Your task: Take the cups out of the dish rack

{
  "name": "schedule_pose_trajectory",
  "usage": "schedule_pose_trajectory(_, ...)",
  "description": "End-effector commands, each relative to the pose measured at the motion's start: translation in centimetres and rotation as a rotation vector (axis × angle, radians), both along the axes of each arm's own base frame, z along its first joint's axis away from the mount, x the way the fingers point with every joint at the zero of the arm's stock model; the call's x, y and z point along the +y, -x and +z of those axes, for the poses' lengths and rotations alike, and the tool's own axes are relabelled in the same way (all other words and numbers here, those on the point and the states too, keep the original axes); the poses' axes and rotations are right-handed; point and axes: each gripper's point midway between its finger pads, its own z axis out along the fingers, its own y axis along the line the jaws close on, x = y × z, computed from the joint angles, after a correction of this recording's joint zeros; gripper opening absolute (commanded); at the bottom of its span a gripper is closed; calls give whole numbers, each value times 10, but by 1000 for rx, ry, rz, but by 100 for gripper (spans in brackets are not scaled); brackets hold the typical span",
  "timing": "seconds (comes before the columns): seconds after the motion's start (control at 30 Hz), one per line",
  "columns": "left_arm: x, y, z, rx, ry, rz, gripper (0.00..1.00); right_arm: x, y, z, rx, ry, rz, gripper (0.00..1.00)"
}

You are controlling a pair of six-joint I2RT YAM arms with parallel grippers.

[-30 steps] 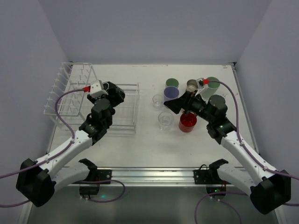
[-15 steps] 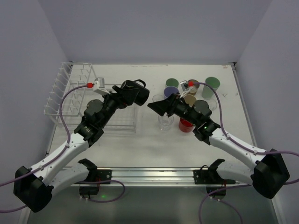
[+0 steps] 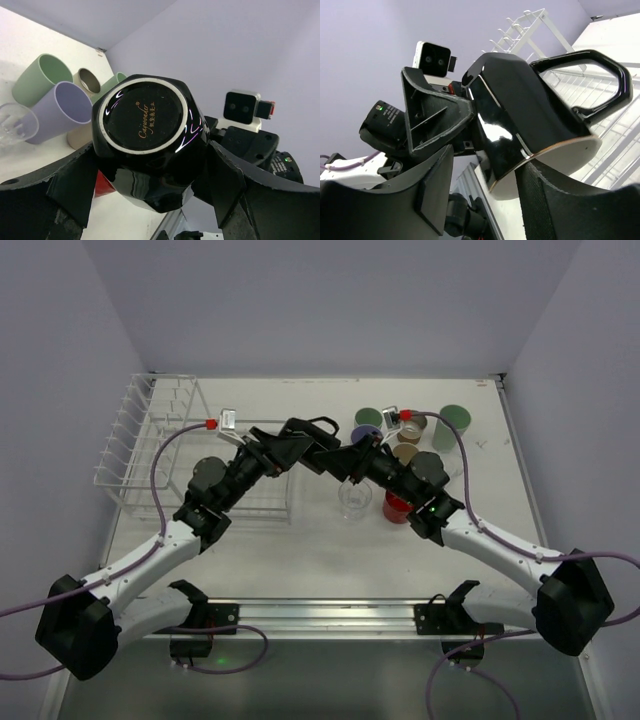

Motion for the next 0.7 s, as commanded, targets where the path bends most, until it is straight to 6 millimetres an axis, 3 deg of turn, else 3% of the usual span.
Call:
schedule_pose_trajectory(0.0,-3,23,65,-174,162,-77,33,2,-4,37,-104,-98,-14,51)
schedule_pose_trajectory(0.07,-3,25,66,-174,167,-83,43,4,-4,34,-101,-112,-4,43)
schedule_pose_trajectory(0.1,-4,26,65,-173,167,-86,50,6,-5,33,-99,-123,4,41)
schedule_pose_trajectory(0.13,-4,28,66,-173,171,-88,66,8,-4,32,-99,-128,14,39)
schedule_pose_trajectory(0.23,-4,31,67,-174,175,-99,84,7,-2,36,-116,-159,22,28)
schedule_pose_trajectory(0.27,-4,31,66,-168,171,-100,88,6,-2,39,-127,-162,19,16)
schedule_pose_trajectory(0.33,-4,33,69,-173,164,-104,100,4,0,43,-139,-151,12,5)
schedule_pose_trajectory(0.37,-5,31,63,-167,129,-97,100,3,0,48,-171,-128,3,2)
schedule_pose_trajectory(0.4,-4,33,73,-192,112,-95,100,5,-2,36,-145,-68,2,0)
schedule_pose_trajectory(0.43,-5,27,60,-169,18,-73,100,1,2,41,-161,-52,-2,0)
schedule_pose_trajectory(0.47,-3,24,59,-169,-27,-55,100,0,3,42,-193,-12,-5,0)
schedule_pose_trajectory(0.5,2,22,76,-199,-54,-21,100,-1,2,22,-136,73,-5,0)
schedule_pose_trajectory(0.53,6,20,66,-193,-143,-1,100,-3,3,18,-127,115,-11,0)
schedule_pose_trajectory(0.57,9,18,67,-198,-175,19,100,-8,6,20,-152,154,-18,0)
schedule_pose_trajectory(0.6,18,18,78,-220,-194,61,100,-12,9,4,-107,217,-13,0)
schedule_pose_trajectory(0.67,27,17,70,-221,-284,96,100,-20,17,0,-114,278,-12,0)
